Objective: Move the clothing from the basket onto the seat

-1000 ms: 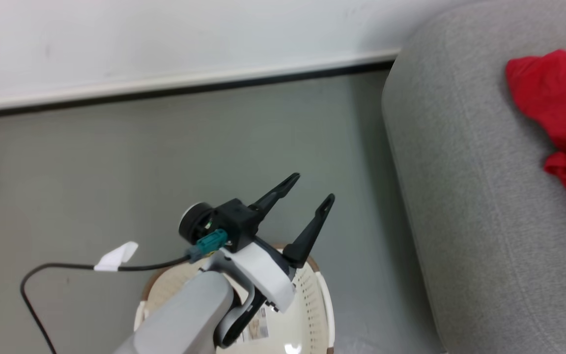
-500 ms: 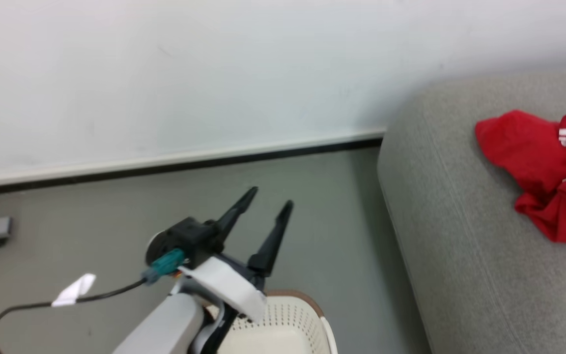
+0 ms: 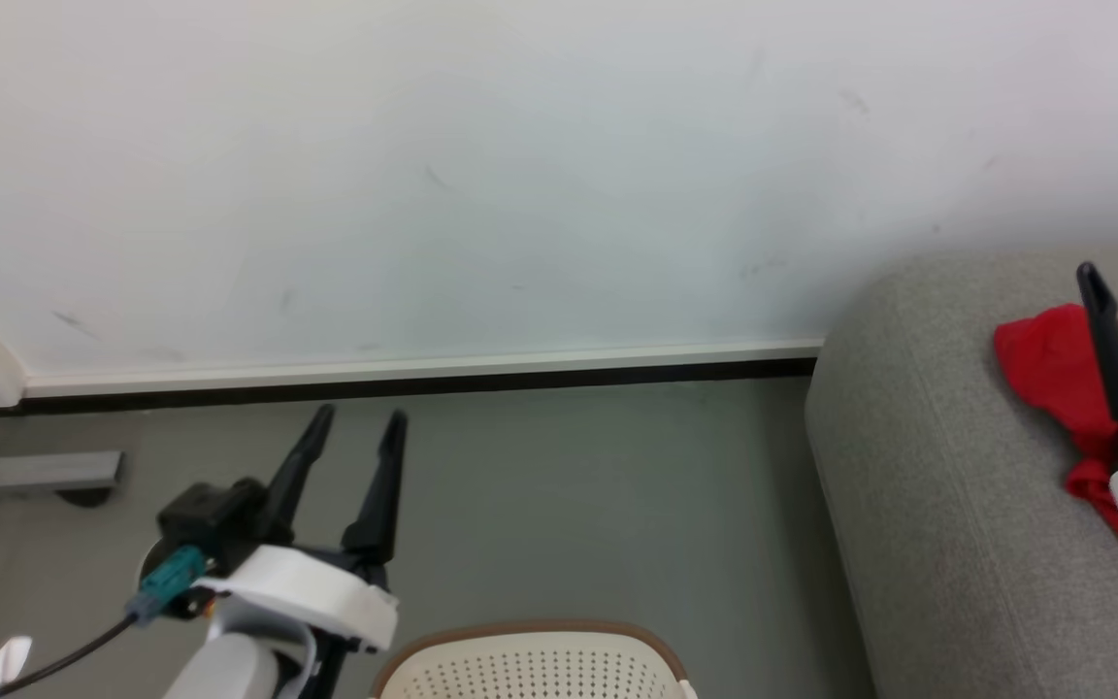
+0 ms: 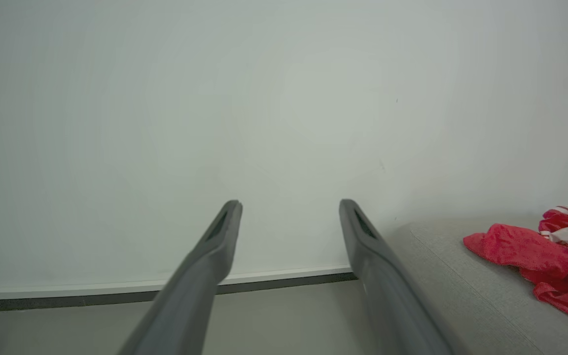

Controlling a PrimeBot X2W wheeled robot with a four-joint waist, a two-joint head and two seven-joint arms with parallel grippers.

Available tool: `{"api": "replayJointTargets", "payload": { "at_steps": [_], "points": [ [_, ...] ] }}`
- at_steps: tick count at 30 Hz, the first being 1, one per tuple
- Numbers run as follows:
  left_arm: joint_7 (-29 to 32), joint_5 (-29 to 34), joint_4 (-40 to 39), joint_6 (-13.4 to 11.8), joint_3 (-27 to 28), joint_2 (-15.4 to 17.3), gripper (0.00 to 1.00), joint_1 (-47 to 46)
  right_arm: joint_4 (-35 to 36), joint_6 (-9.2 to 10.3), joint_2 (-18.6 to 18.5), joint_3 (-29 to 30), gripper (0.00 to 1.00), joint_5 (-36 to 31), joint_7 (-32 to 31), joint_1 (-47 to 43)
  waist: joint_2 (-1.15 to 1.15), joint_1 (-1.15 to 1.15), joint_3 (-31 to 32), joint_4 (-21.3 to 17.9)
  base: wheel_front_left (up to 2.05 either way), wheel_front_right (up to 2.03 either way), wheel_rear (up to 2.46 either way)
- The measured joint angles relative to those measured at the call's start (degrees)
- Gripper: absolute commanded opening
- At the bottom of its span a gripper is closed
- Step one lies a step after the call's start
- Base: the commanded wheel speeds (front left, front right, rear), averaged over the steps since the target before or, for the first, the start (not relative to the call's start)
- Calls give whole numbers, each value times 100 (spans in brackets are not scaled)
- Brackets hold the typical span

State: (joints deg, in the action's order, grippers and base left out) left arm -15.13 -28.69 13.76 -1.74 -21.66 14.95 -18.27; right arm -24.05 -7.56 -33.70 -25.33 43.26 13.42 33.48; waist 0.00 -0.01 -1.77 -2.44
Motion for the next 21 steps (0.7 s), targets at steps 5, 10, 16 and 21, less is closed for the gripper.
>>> {"api": "replayJointTargets", "payload": {
  "at_steps": [5, 10, 16, 21],
  "points": [
    [0, 178, -5, -85, 505, -82, 100, 415, 232, 0, 457, 387, 100, -225, 129, -604, 0, 0, 151, 137, 0, 0, 0],
    [0, 352, 1, -133, 1004, -203, 100, 779, 552, 0, 1102, 894, 100, -659, 158, -1268, 0, 0, 231, 229, 0, 0, 0],
    [0, 633, -46, -168, 1607, -482, 100, 1207, 896, 0, 1867, 1461, 100, -1285, 162, -2193, 0, 0, 278, 294, 0, 0, 0],
    [0, 888, -114, -60, 2086, -759, 100, 1499, 1121, 0, 2179, 1679, 100, -1766, 163, -2584, 0, 1, 295, 311, 0, 0, 0]
  ]
}}
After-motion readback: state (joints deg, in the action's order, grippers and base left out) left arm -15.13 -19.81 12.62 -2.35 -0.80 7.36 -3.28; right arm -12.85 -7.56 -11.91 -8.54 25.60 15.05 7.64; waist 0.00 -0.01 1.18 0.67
